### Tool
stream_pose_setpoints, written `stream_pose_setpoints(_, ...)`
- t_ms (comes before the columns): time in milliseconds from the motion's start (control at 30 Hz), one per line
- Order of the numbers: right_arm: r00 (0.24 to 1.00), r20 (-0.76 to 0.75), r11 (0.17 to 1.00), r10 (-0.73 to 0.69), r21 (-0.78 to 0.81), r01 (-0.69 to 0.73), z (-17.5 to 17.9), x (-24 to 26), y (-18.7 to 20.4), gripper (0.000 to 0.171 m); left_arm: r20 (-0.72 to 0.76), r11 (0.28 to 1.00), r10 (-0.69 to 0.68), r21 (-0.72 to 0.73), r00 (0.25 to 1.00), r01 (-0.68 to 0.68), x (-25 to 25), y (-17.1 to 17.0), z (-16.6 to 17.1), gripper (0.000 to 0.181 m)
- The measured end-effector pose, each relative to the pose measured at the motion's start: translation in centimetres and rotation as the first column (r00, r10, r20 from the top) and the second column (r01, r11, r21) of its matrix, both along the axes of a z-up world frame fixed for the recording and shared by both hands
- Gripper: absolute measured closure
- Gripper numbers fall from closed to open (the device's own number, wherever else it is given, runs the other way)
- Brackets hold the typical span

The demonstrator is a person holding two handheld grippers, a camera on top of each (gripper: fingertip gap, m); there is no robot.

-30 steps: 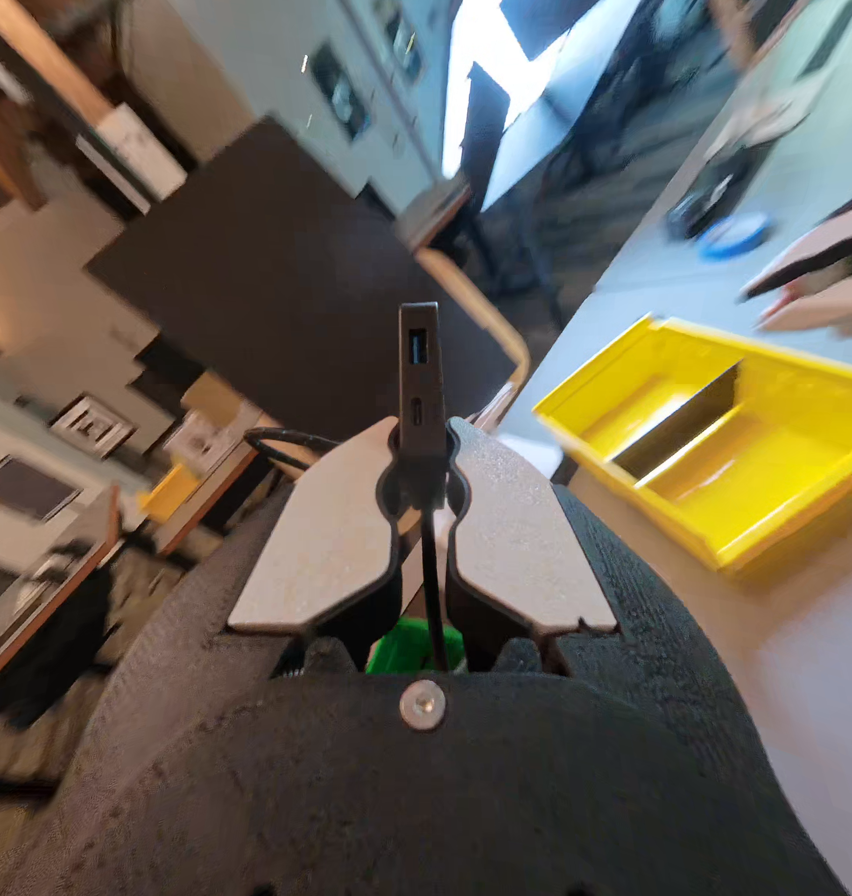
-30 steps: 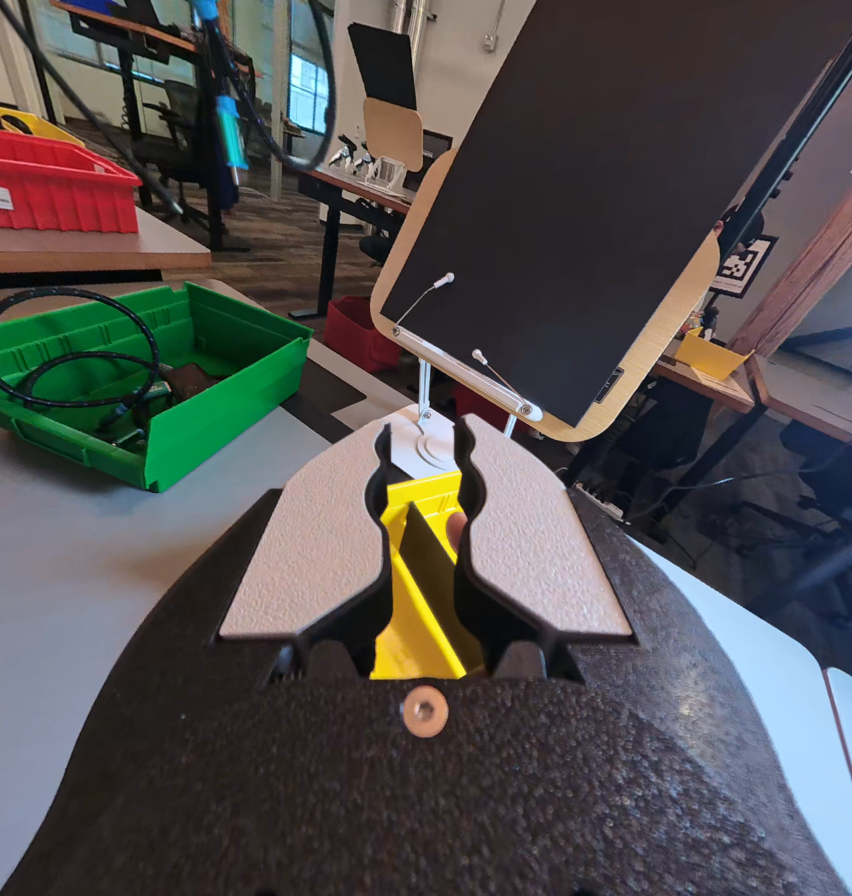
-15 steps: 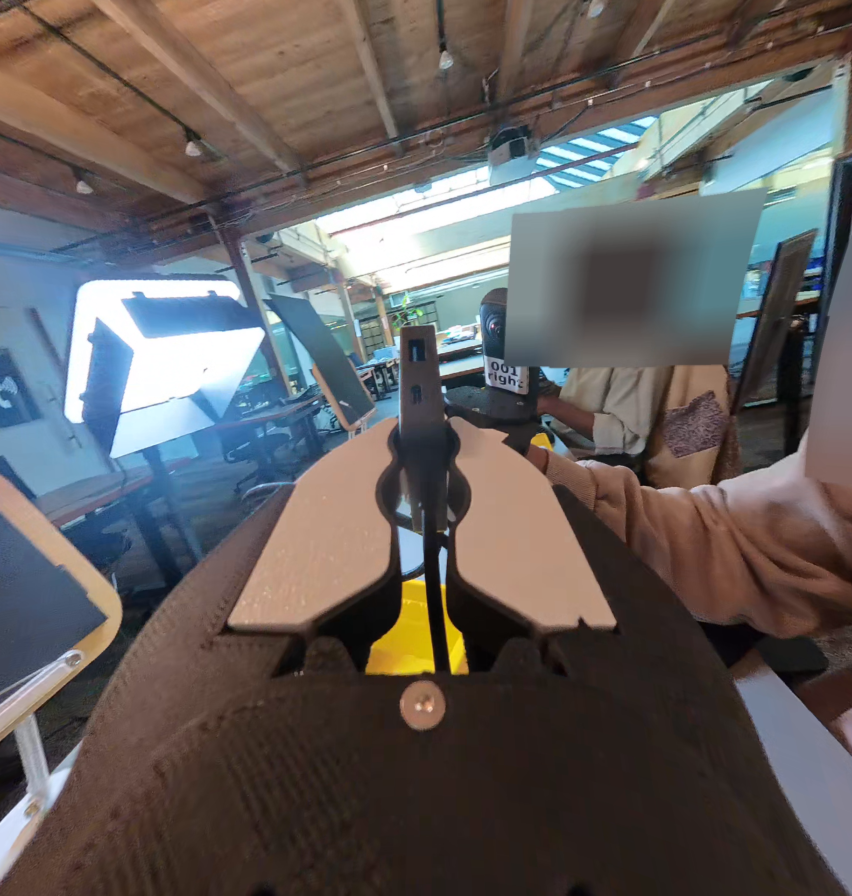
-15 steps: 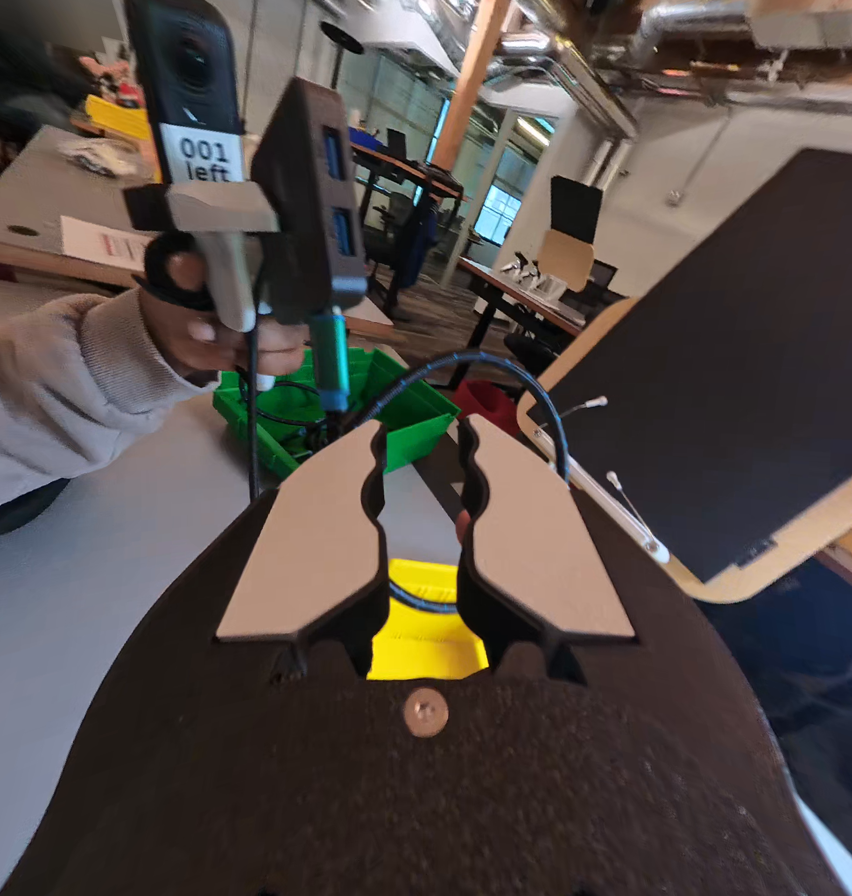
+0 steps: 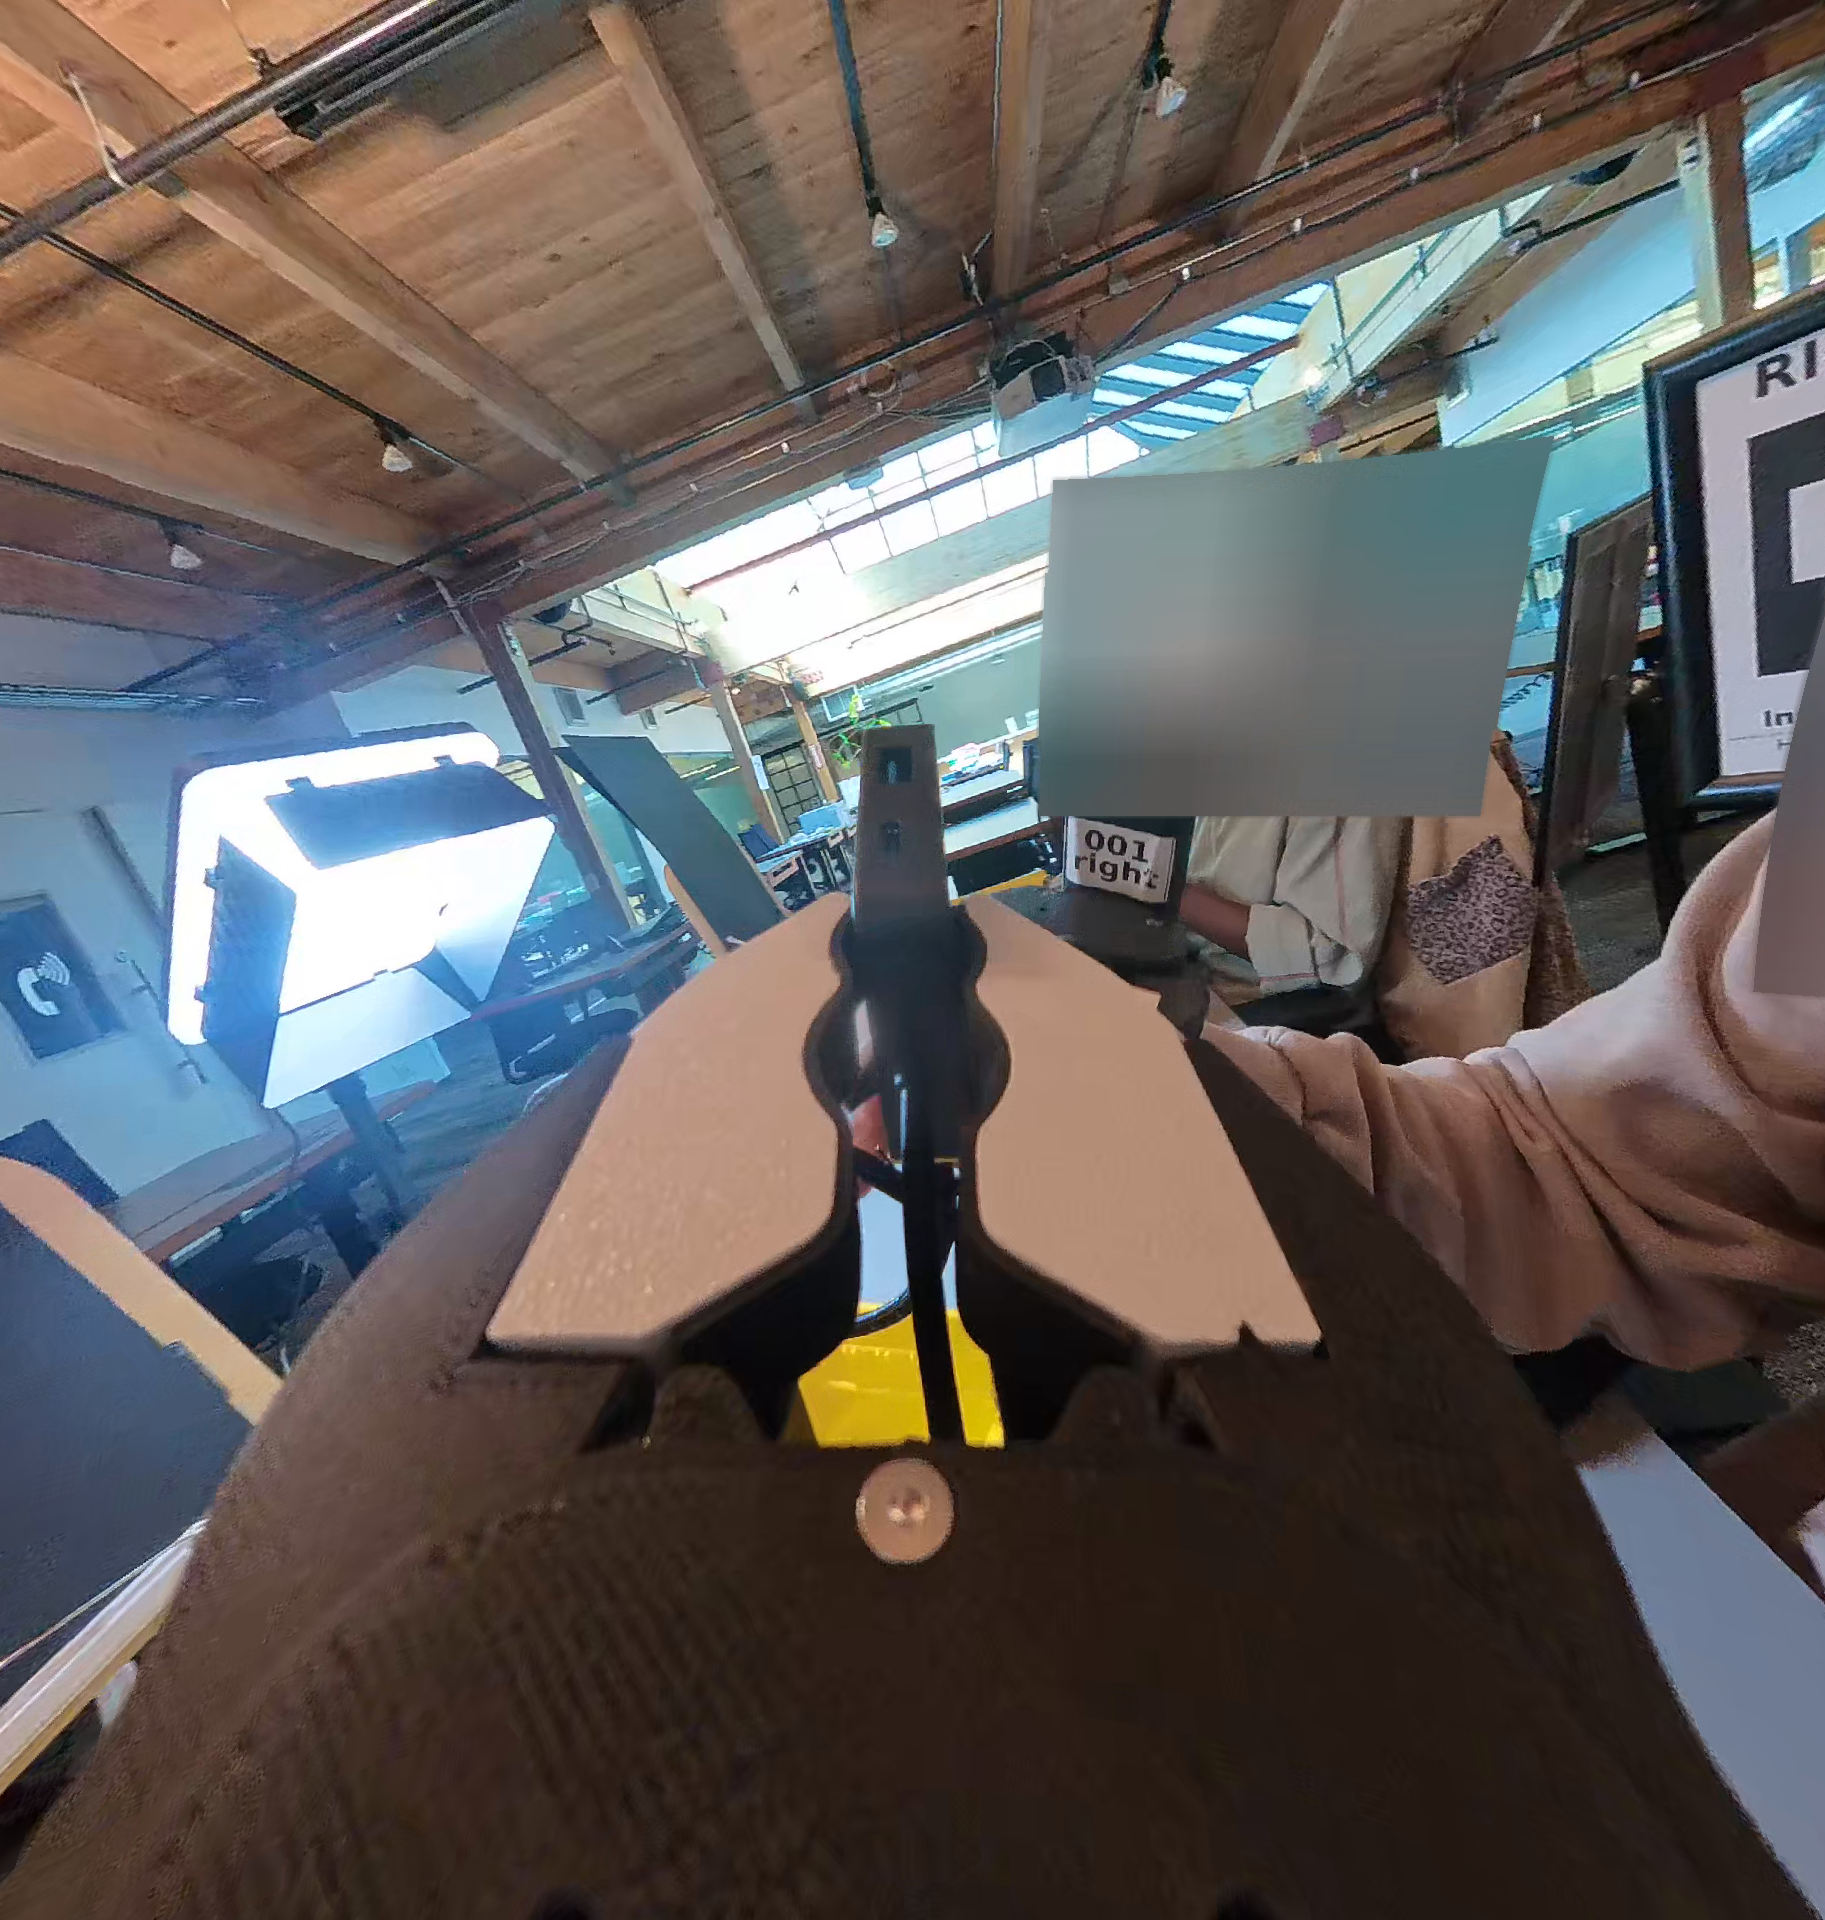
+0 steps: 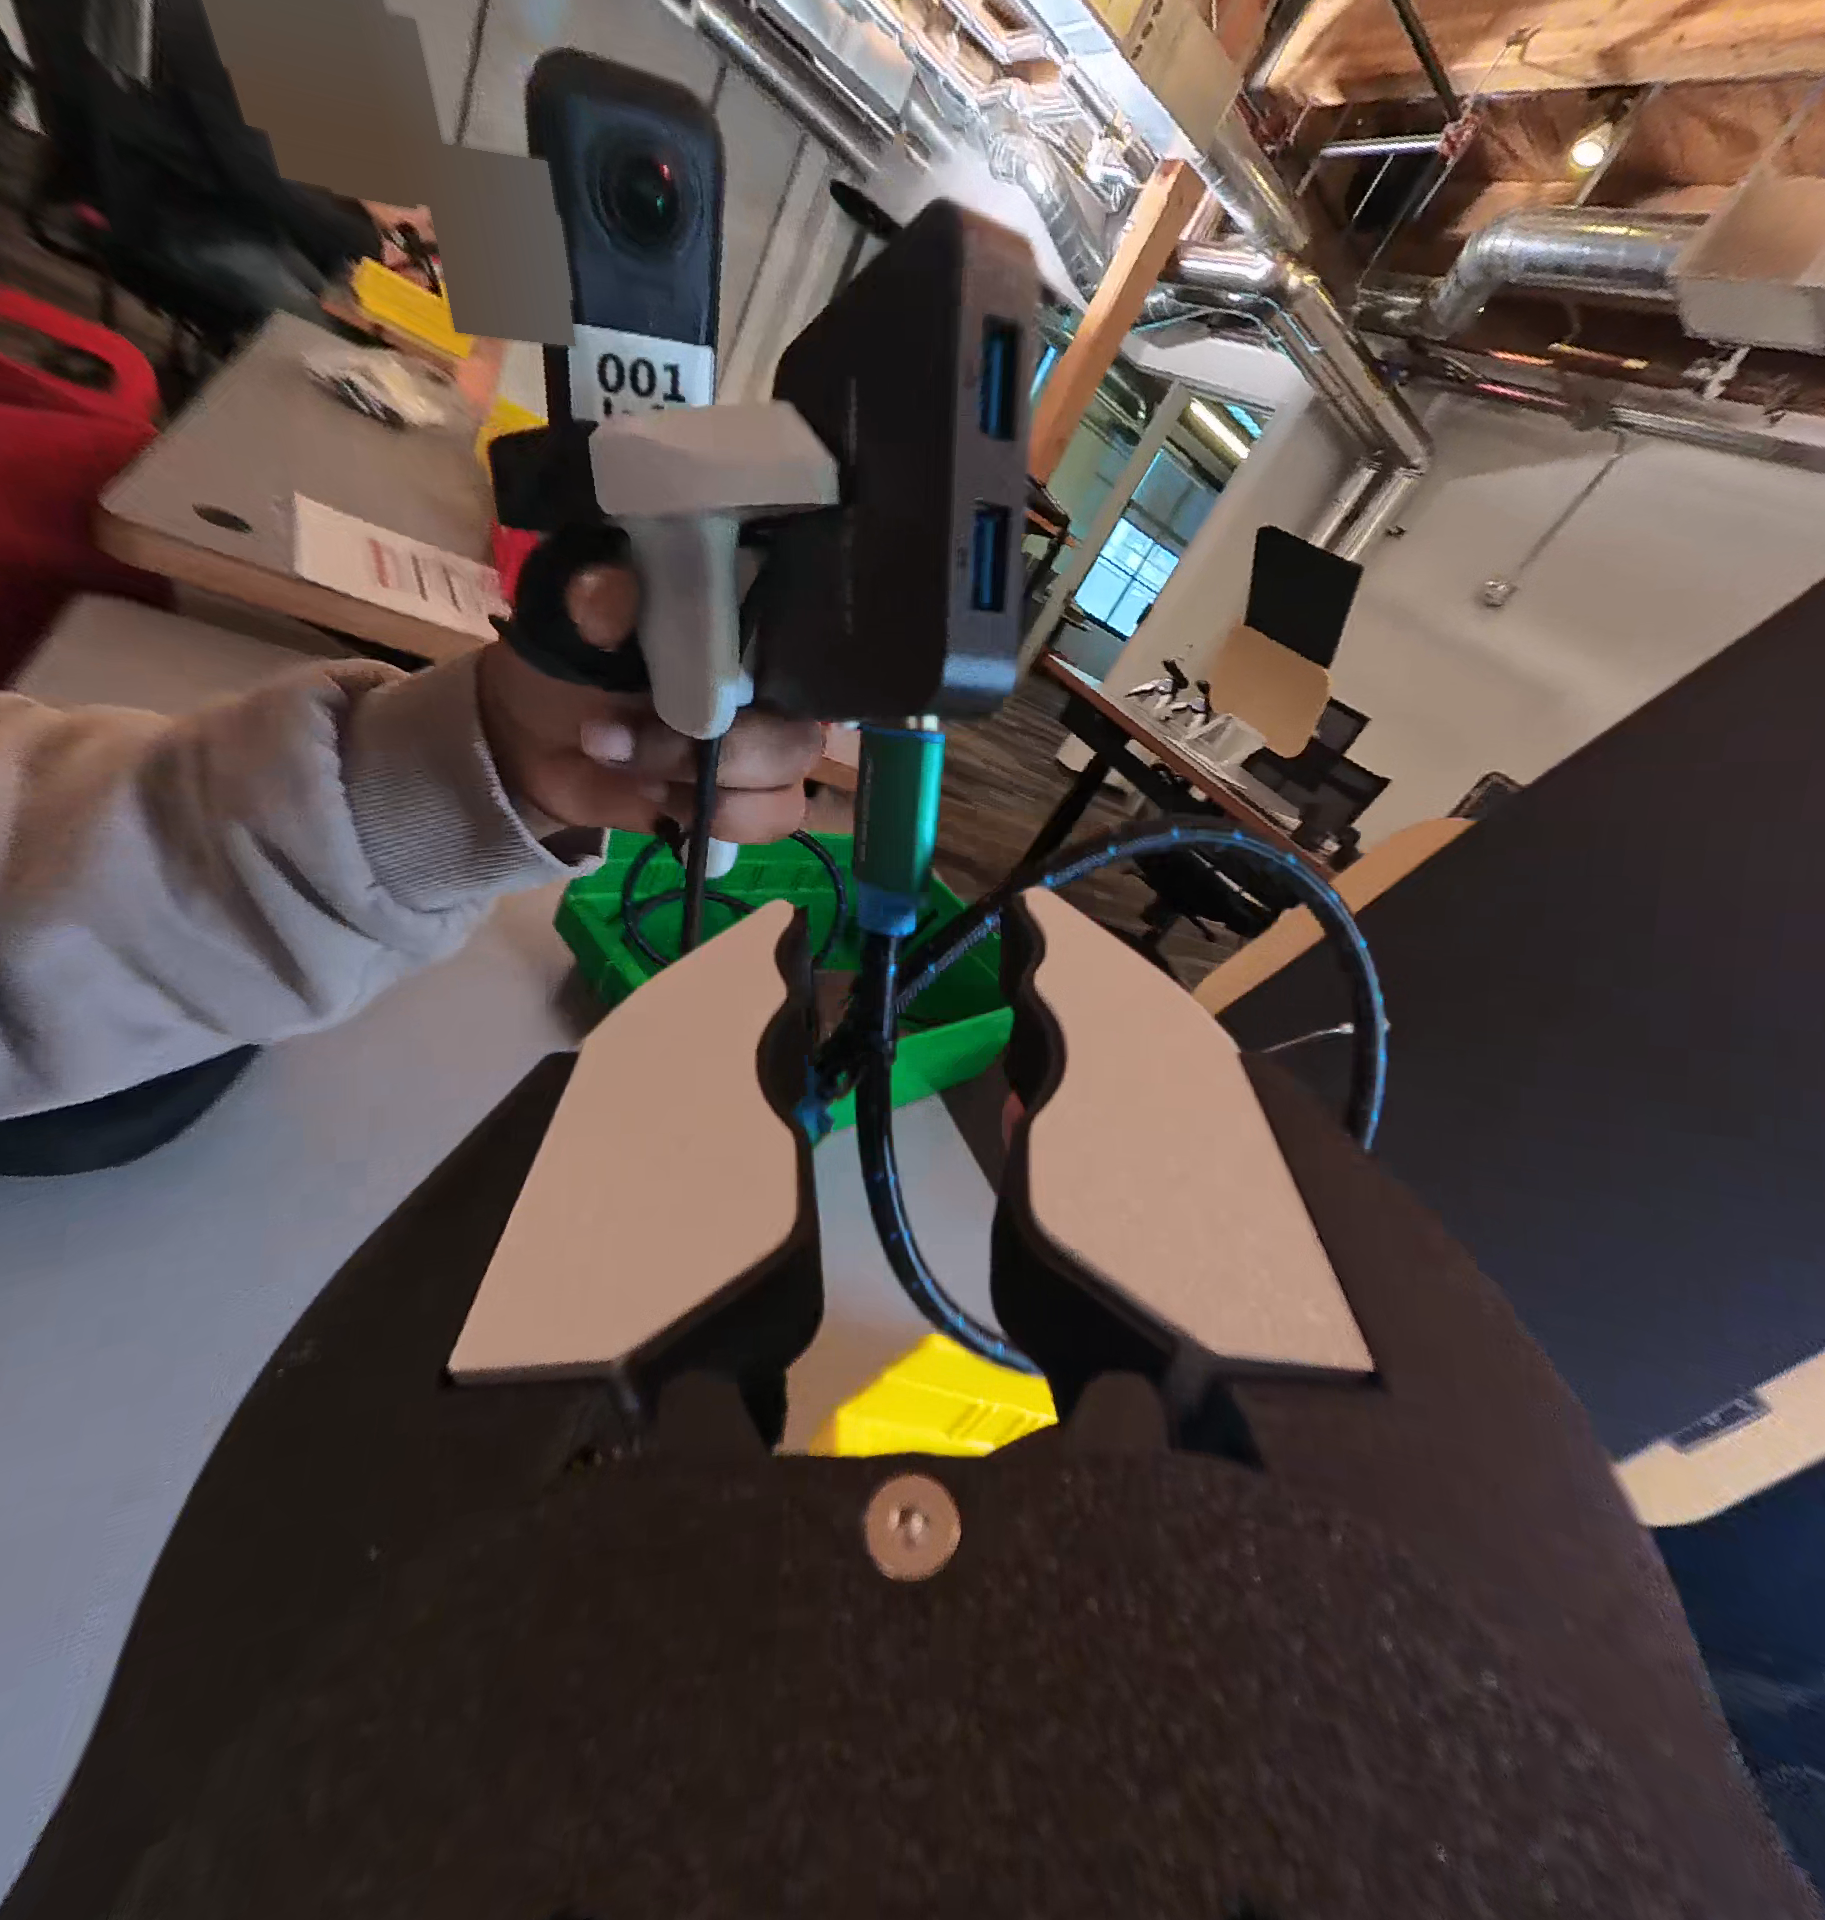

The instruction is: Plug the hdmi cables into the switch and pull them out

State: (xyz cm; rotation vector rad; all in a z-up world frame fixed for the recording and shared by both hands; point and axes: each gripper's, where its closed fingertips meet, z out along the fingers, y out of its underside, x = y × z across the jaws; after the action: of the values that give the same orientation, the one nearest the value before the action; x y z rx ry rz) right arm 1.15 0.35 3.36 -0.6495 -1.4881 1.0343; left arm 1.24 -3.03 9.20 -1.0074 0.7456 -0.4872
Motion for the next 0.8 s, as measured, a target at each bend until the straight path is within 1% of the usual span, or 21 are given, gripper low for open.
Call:
stream_pose_setpoints(33, 1.000, -0.010, 1.000, -0.009, 0.019, 0.009, -0.1, -0.5, -0.2, 0.140, 0.001, 1.000, -0.007, -0.002, 1.000, 0.007, 0.2, 0.2, -0.2, 0.166)
stream_pose_setpoints(67, 0.999, -0.027, 0.999, -0.018, 0.031, 0.018, 0.0, -0.8, -0.2, 0.155, -0.004, 1.000, -0.007, -0.007, 1.000, 0.007, 0.4, 0.5, -0.4, 0.165)
stream_pose_setpoints(167, 0.998, 0.011, 0.993, -0.069, 0.092, 0.068, -0.3, -1.2, 1.2, 0.157, -0.037, 0.998, 0.050, -0.034, 0.998, -0.051, -0.4, 1.5, -1.2, 0.164)
stream_pose_setpoints(233, 0.988, 0.028, 0.973, -0.150, 0.184, 0.142, -0.7, -0.8, 2.8, 0.157, -0.151, 0.983, 0.144, -0.096, 0.978, -0.160, -1.5, 2.6, -2.7, 0.163)
stream_pose_setpoints(267, 0.979, 0.034, 0.953, -0.199, 0.238, 0.185, -1.0, -0.6, 3.7, 0.157, -0.242, 0.963, 0.215, -0.107, 0.946, -0.246, -2.3, 3.2, -3.8, 0.160)
stream_pose_setpoints(300, 0.968, 0.039, 0.928, -0.249, 0.295, 0.227, -1.3, -0.4, 4.5, 0.157, -0.338, 0.938, 0.290, -0.085, 0.895, -0.336, -3.1, 3.7, -4.7, 0.159)
stream_pose_setpoints(367, 0.949, 0.024, 0.876, -0.314, 0.394, 0.280, -1.7, -0.2, 5.3, 0.157, -0.515, 0.879, 0.407, -0.004, 0.754, -0.477, -4.6, 4.4, -6.6, 0.156)
stream_pose_setpoints(400, 0.948, 0.020, 0.862, -0.318, 0.423, 0.280, -1.9, -0.3, 5.1, 0.157, -0.571, 0.857, 0.438, 0.034, 0.694, -0.514, -4.9, 4.5, -7.2, 0.155)
stream_pose_setpoints(433, 0.947, 0.017, 0.849, -0.321, 0.448, 0.280, -2.1, -0.4, 4.9, 0.157, -0.602, 0.846, 0.452, 0.057, 0.658, -0.529, -4.9, 4.7, -7.6, 0.151)
stream_pose_setpoints(467, 0.941, 0.002, 0.825, -0.338, 0.483, 0.295, -2.2, -0.6, 4.9, 0.157, -0.619, 0.838, 0.464, 0.075, 0.633, -0.541, -4.8, 4.9, -7.8, 0.144)
stream_pose_setpoints(533, 0.938, 0.005, 0.772, -0.348, 0.569, 0.283, -3.1, -0.9, 4.7, 0.157, -0.654, 0.848, 0.445, 0.088, 0.611, -0.523, -4.3, 4.8, -8.4, 0.139)
stream_pose_setpoints(600, 0.942, 0.015, 0.727, -0.335, 0.640, 0.249, -4.2, -1.2, 4.2, 0.158, -0.655, 0.849, 0.451, 0.105, 0.606, -0.518, -4.3, 4.8, -8.3, 0.135)
stream_pose_setpoints(667, 0.948, 0.011, 0.705, -0.318, 0.671, 0.229, -4.6, -1.4, 3.4, 0.158, -0.672, 0.879, 0.388, 0.063, 0.631, -0.473, -3.6, 4.4, -9.1, 0.134)
stream_pose_setpoints(700, 0.953, 0.018, 0.704, -0.303, 0.678, 0.211, -4.8, -1.6, 3.0, 0.158, -0.697, 0.899, 0.340, 0.043, 0.632, -0.436, -2.8, 4.1, -9.8, 0.143)
stream_pose_setpoints(733, 0.955, 0.026, 0.698, -0.296, 0.688, 0.198, -5.1, -1.8, 2.7, 0.158, -0.731, 0.914, 0.305, 0.043, 0.610, -0.404, -2.1, 3.9, -10.7, 0.156)
stream_pose_setpoints(767, 0.948, 0.032, 0.678, -0.316, 0.707, 0.202, -5.5, -2.0, 2.8, 0.158, -0.761, 0.913, 0.312, 0.075, 0.569, -0.400, -1.8, 4.1, -11.2, 0.166)
stream_pose_setpoints(800, 0.935, 0.024, 0.647, -0.353, 0.728, 0.226, -5.6, -2.1, 3.4, 0.158, -0.777, 0.902, 0.339, 0.107, 0.530, -0.419, -1.8, 4.5, -11.3, 0.166)
